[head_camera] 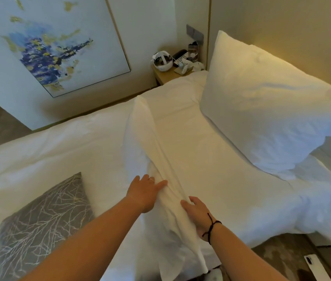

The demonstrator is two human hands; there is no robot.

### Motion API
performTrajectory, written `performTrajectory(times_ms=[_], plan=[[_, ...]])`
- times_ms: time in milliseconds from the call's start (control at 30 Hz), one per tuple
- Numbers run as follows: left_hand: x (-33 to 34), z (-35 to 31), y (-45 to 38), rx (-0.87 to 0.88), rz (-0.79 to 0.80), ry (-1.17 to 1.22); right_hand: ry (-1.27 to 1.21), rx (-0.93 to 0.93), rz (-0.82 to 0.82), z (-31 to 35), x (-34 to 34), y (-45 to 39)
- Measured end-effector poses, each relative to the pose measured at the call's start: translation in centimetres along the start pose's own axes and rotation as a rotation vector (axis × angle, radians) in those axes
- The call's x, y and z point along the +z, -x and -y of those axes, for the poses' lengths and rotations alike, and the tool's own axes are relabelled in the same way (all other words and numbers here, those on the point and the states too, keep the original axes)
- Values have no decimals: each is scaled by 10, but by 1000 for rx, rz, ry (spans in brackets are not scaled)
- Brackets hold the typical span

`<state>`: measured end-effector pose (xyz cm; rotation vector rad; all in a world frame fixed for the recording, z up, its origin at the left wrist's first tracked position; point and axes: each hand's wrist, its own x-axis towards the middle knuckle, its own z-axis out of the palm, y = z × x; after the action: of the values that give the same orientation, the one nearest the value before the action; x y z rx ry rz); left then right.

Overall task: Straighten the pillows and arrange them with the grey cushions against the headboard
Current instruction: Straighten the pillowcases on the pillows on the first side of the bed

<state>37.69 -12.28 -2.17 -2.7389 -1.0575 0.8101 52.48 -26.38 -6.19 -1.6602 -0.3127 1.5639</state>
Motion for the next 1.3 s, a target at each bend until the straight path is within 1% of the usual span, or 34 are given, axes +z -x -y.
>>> performTrajectory(times_ms=[100, 167, 333, 400, 433, 467, 533, 567, 600, 667, 733, 800, 900, 1067, 1200, 1300], plan=[[-12, -3, -9, 30, -35, -24, -58, 68, 32, 3, -1, 1], [-15, -3, -16, 52, -47, -25, -41, 89, 41, 4, -1, -2], [-12, 6, -28, 99, 0, -21, 200, -80, -40, 0, 11, -8], [-8, 11, -30, 127, 45, -62, 328, -100, -88, -4, 19, -7], [-6, 13, -33, 134, 53, -78, 397, -135, -145, -6, 22, -5], [-4, 15, -38, 143, 51, -86, 484, -197, -232, -7, 25, -4], [-3, 17, -50, 175, 32, -95, 742, -364, -403, -4, 29, -3], [-3, 18, -56, 196, 24, -101, 873, -422, -437, -2, 30, -4], [-3, 19, -62, 219, 21, -107, 980, -440, -420, 1, 31, -4], [-3, 21, -75, 263, 17, -109, 1100, -395, -315, 6, 34, -6], [-5, 25, -89, 296, 25, -104, 1140, -304, -258, 13, 39, -9], [-7, 32, -102, 324, 42, -99, 1141, -219, -270, 20, 45, -14], [-5, 48, -120, 367, 18, -135, 1140, -132, -333, 29, 55, -21], [-1, 79, -157, 405, 25, -231, 1173, -108, -380, 40, 68, -38], [-16, 94, -185, 406, 26, -328, 1145, -72, -423, 39, 70, -48], [-28, 97, -205, 427, -33, -381, 1137, -61, -397, 40, 64, -58]])
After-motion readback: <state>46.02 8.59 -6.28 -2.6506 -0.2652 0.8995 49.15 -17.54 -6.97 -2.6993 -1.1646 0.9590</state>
